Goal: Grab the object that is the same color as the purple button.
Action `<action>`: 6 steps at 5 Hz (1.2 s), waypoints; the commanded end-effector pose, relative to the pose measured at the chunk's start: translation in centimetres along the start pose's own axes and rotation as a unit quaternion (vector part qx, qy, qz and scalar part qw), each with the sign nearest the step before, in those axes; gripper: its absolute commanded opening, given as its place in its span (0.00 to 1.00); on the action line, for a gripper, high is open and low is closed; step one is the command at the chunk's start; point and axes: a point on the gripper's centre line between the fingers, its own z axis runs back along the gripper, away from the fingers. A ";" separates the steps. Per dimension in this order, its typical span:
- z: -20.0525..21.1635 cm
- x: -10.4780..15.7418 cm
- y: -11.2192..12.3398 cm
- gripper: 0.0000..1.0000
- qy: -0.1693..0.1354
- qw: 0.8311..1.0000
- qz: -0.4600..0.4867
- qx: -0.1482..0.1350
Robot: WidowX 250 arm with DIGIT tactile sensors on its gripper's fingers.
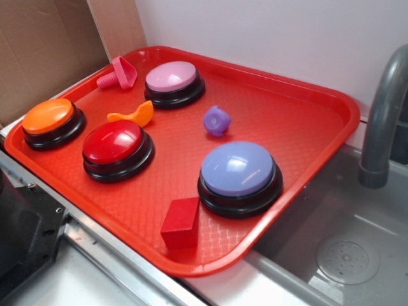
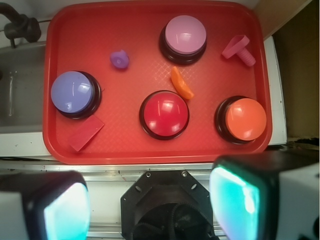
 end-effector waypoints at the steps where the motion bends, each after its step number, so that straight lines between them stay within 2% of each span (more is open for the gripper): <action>1: 0.0 0.0 0.0 1.00 0.000 1.000 0.000 0.000; 2: -1.4 2.3 -0.5 1.00 -0.046 0.998 -0.020 0.023; 3: -2.8 4.7 -1.0 1.00 -0.063 0.996 -0.058 0.028; 4: -5.3 7.7 -1.3 1.00 -0.061 0.995 -0.068 0.027; 5: -7.8 9.9 -1.6 1.00 -0.067 0.995 -0.073 -0.002; 6: -11.9 12.1 -2.0 1.00 -0.056 0.997 -0.045 0.007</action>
